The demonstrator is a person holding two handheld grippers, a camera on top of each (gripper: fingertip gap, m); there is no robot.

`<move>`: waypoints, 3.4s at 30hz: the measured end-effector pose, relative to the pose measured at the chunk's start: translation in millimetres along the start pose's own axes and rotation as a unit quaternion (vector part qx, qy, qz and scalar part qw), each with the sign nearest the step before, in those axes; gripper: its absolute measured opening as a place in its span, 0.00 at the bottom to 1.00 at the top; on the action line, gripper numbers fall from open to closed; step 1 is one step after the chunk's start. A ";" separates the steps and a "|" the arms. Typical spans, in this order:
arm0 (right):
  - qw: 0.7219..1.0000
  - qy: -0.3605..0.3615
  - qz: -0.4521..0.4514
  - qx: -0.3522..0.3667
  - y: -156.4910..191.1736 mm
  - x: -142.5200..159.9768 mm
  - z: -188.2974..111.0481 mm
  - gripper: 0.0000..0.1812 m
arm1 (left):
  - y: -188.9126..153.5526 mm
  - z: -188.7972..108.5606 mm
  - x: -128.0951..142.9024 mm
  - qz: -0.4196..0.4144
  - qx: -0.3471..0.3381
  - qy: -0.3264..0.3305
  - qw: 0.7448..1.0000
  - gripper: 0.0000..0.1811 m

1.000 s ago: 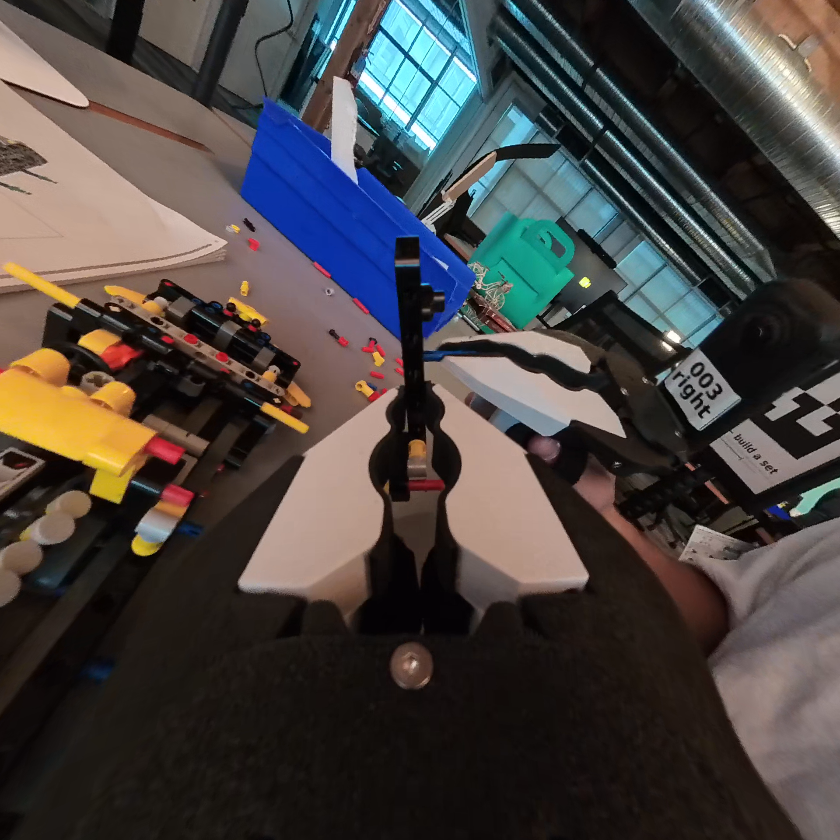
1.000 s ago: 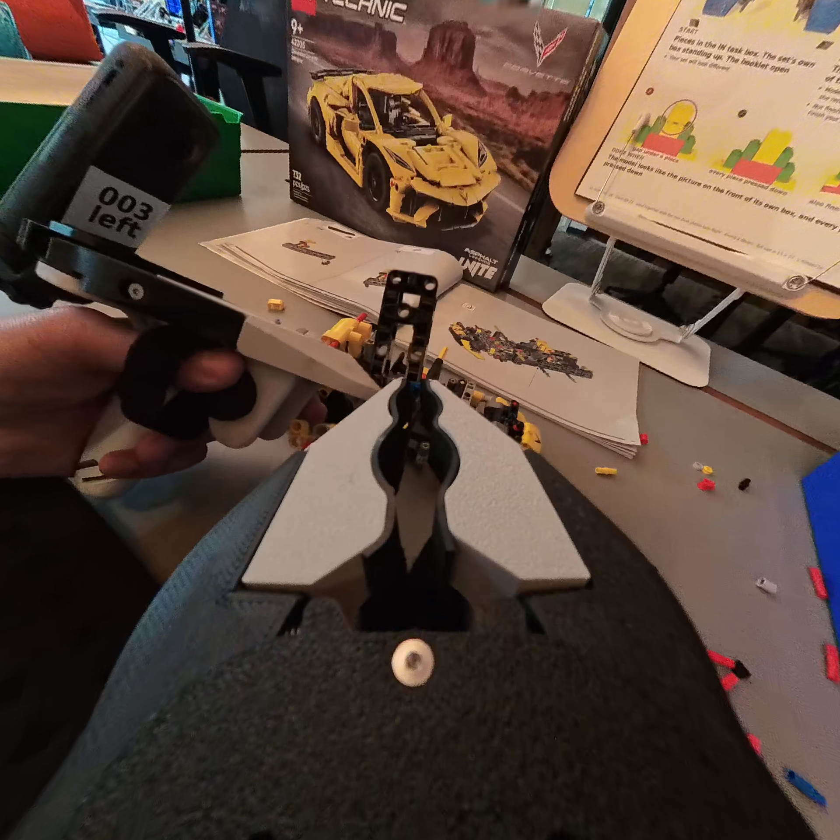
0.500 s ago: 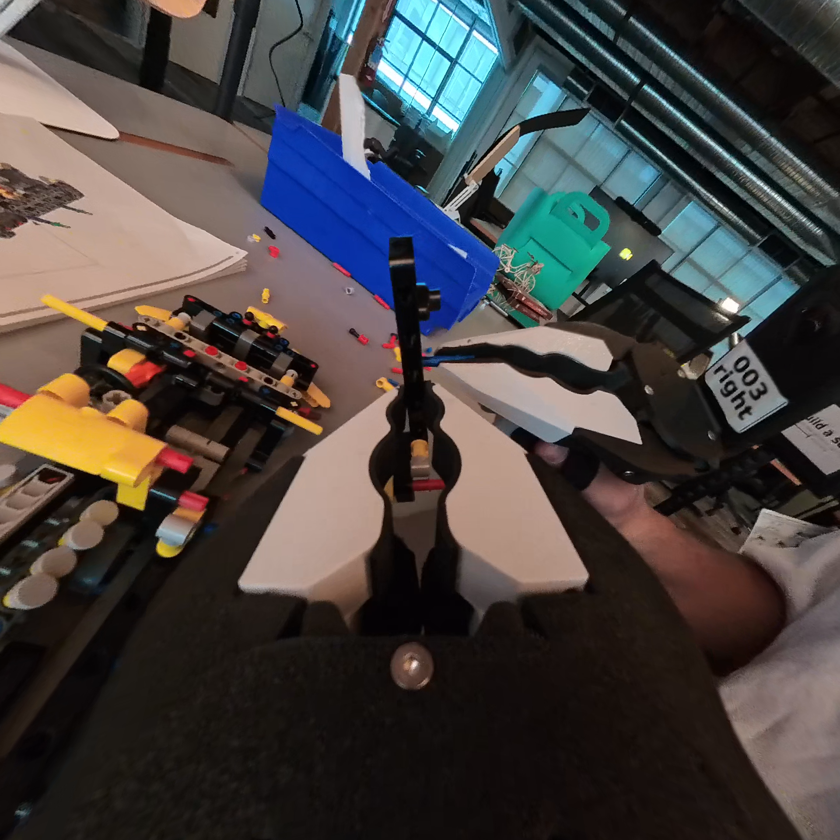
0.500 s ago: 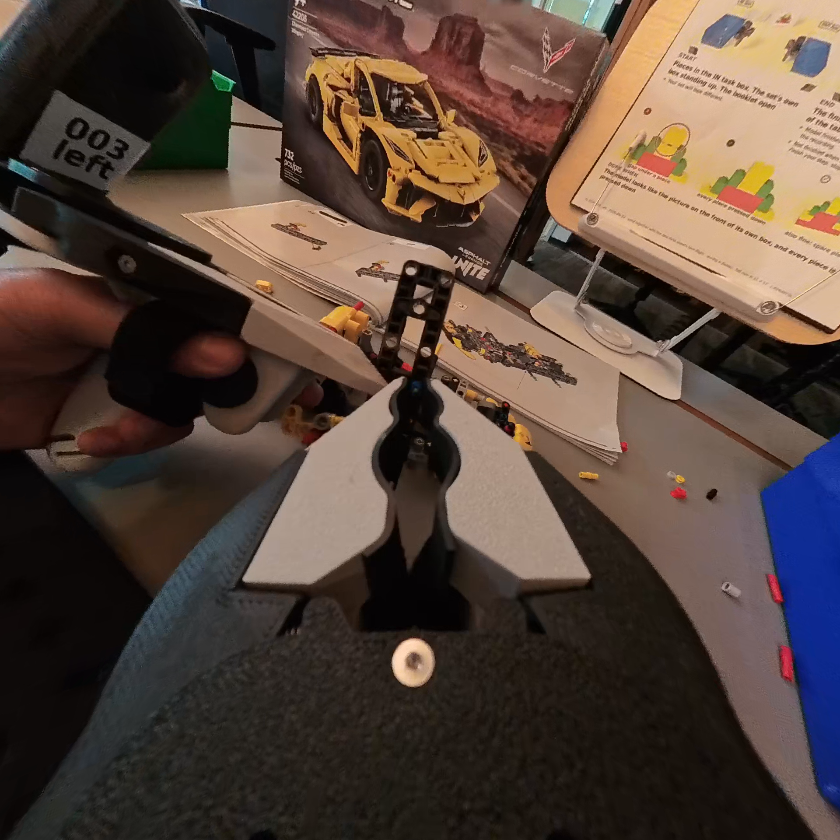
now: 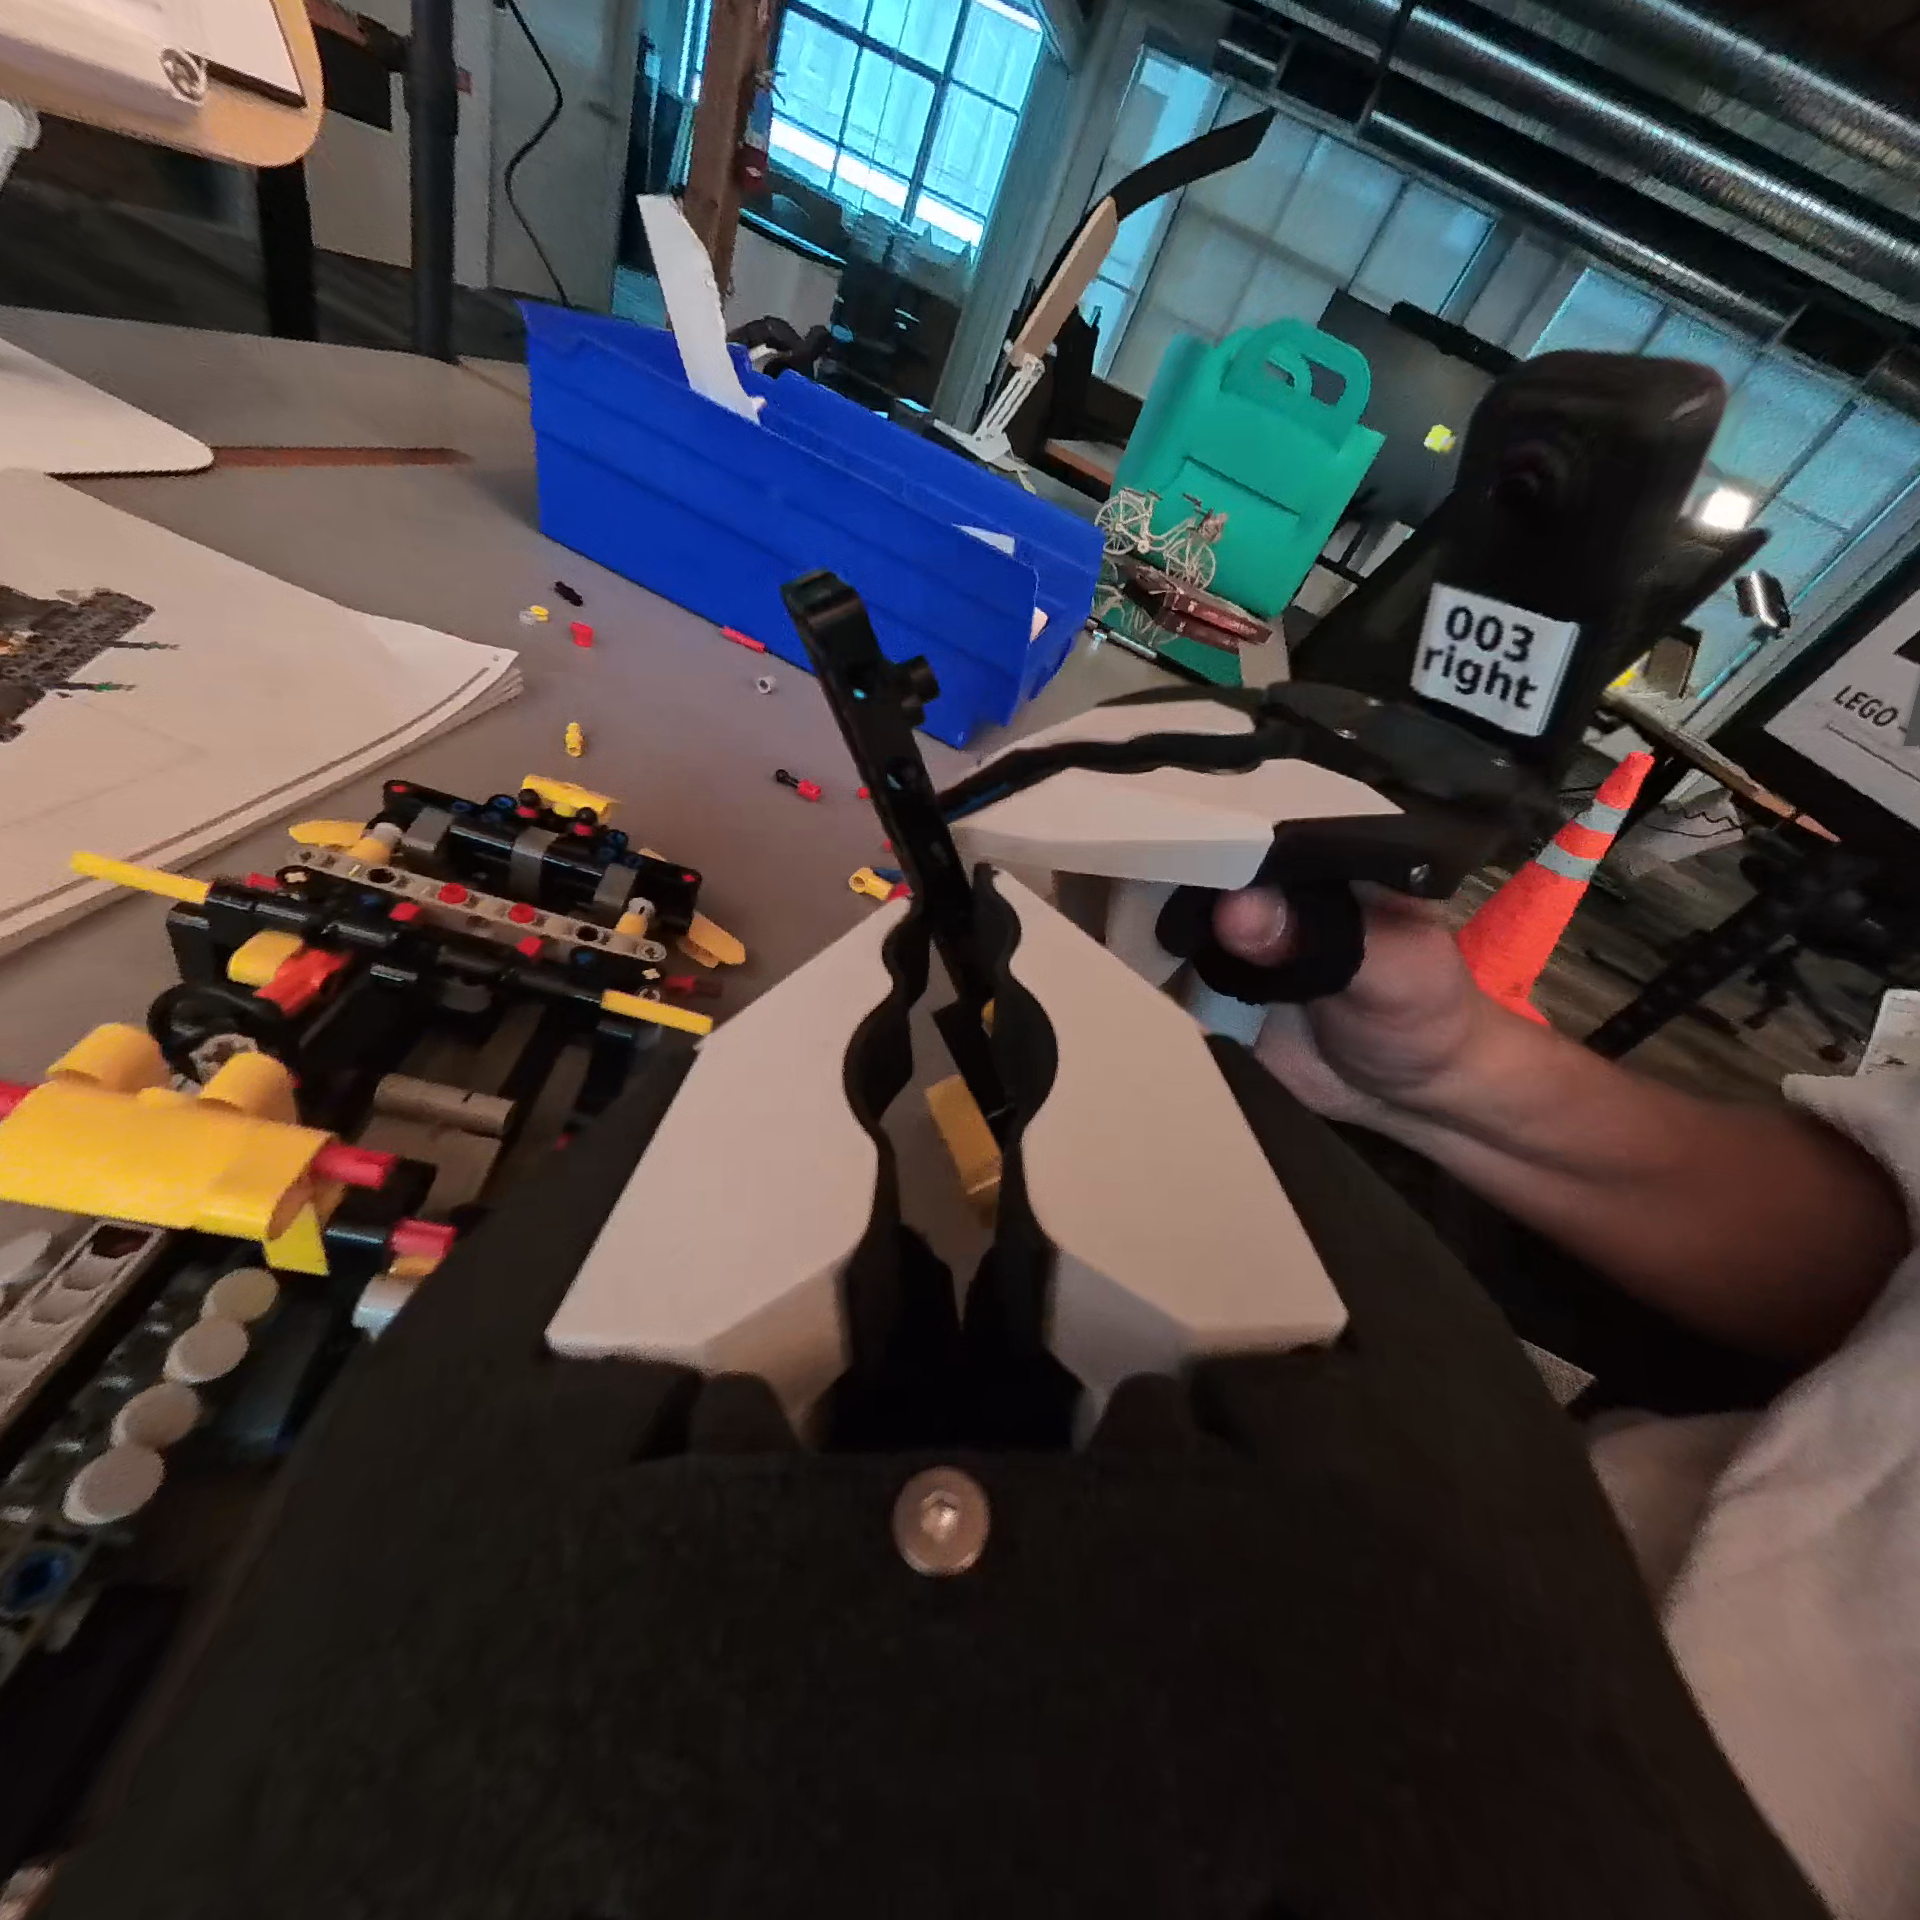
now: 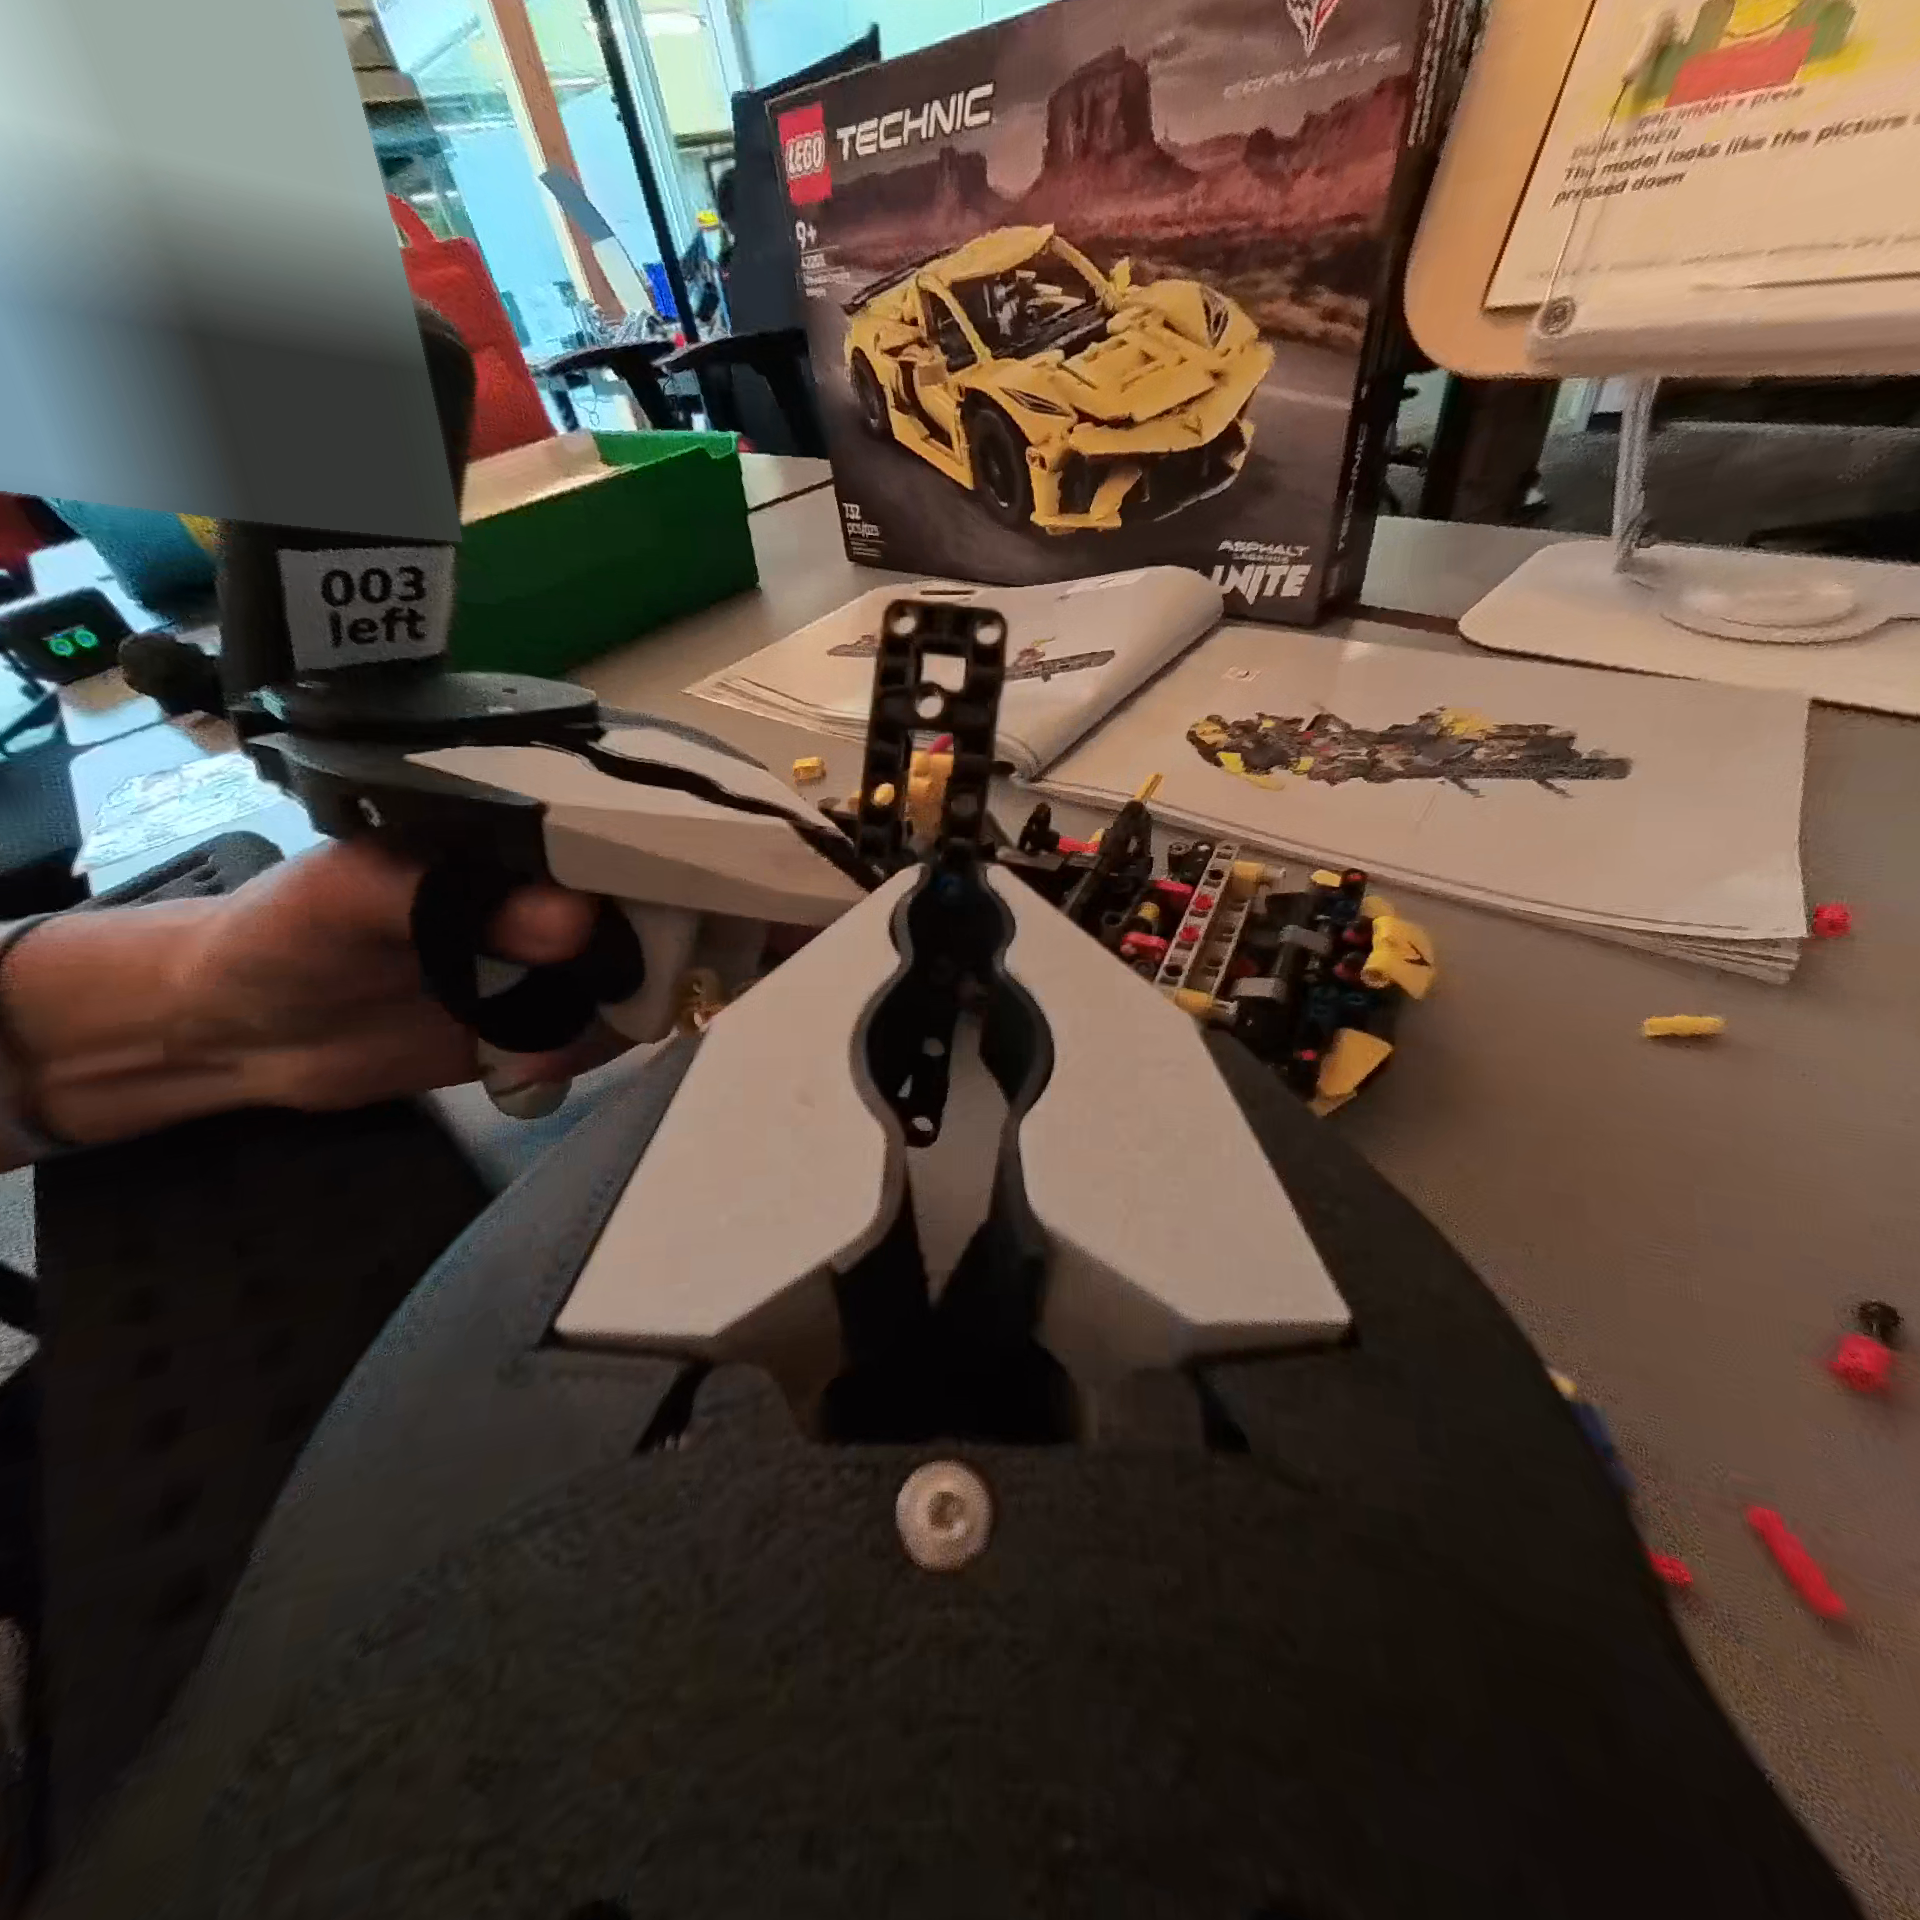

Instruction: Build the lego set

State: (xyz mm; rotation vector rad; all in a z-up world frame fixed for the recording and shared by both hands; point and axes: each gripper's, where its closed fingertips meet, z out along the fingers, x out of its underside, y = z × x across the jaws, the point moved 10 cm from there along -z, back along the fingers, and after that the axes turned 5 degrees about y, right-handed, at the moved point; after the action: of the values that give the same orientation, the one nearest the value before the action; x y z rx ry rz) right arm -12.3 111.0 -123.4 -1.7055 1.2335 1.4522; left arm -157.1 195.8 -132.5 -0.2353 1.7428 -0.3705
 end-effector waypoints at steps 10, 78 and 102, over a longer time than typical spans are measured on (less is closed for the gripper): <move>0.999 -0.025 0.020 -0.025 0.7 -3.5 -2.4 0.06 | 11.2 -0.3 -0.8 -0.062 0.034 -0.021 0.997 0.04; 0.854 -0.166 0.401 -0.287 -29.6 6.9 22.3 0.03 | 25.4 -17.1 -0.1 -0.193 0.162 -0.007 0.968 0.17; 0.851 -0.116 0.407 -0.310 -22.8 5.6 35.1 0.04 | 21.5 -18.6 3.5 -0.232 0.175 -0.040 0.956 0.04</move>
State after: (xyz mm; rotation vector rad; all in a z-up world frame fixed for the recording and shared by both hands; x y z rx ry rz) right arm -6.8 149.2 -140.4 -1.3009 1.5387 2.7187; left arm -175.1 216.6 -140.5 -0.3969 1.4993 -0.9882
